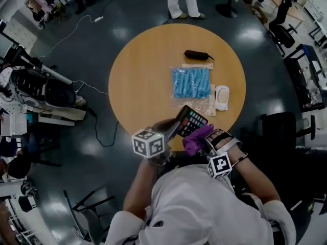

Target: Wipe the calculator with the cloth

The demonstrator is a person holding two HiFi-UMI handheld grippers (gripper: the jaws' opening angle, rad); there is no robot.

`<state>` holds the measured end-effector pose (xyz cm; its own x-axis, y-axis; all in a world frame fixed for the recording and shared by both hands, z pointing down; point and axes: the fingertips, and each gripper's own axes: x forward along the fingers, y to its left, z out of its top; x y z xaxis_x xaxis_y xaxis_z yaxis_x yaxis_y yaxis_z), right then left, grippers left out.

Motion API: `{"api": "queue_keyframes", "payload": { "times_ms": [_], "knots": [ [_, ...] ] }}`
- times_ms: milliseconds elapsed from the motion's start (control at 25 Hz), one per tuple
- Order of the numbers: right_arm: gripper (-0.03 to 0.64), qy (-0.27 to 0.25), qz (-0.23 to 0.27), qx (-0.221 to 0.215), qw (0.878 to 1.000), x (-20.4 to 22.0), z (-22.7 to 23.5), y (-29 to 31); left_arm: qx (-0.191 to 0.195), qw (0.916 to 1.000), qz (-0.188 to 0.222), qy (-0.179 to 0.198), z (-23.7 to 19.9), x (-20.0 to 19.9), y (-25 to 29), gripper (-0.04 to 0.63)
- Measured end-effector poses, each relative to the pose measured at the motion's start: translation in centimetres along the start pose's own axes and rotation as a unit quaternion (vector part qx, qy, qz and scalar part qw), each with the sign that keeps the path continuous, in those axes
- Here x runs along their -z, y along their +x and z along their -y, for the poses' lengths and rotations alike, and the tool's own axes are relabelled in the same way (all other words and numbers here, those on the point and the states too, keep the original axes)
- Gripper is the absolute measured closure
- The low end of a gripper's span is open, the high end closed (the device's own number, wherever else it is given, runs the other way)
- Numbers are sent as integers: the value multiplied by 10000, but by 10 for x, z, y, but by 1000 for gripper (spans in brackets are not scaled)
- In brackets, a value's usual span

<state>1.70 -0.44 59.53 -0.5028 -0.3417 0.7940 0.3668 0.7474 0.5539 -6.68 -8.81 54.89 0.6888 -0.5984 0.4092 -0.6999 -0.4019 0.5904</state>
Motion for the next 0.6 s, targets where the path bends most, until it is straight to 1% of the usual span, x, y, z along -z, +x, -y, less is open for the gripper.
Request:
{"api": "queue_keyframes", "payload": {
  "times_ms": [120, 160, 200, 280, 360, 440, 480, 520, 600],
  "knots": [
    [529, 167, -59, -357, 9992, 18, -19, -5, -72, 9999, 90, -25, -7, -4, -2, 546],
    [529, 329, -23, -372, 9988, 23, -19, -10, -79, 9999, 106, -41, -9, -4, -2, 546],
    [529, 555, 45, -296, 9980, 28, -13, -17, -100, 9999, 95, -24, -10, -3, -1, 546],
    [529, 1119, 246, 83, 9934, 33, 15, -29, -207, 9996, -38, 202, -11, 1, -1, 546],
    [529, 1524, 392, 579, 9858, 36, 55, -35, -256, 9976, -237, 593, -7, 6, -1, 546],
    [529, 1566, 387, 998, 9818, 36, 90, -31, -149, 9953, -363, 884, 3, 10, 3, 546],
    [529, 1517, 370, 1129, 9813, 35, 100, -26, -72, 9947, -382, 947, 10, 13, 5, 546],
    [529, 1468, 362, 1197, 9812, 33, 106, -19, -9, 9947, -369, 960, 16, 15, 7, 546],
    [529, 1364, 342, 1192, 9829, 27, 104, -6, 26, 9961, -242, 849, 22, 14, 8, 546]
  ]
}}
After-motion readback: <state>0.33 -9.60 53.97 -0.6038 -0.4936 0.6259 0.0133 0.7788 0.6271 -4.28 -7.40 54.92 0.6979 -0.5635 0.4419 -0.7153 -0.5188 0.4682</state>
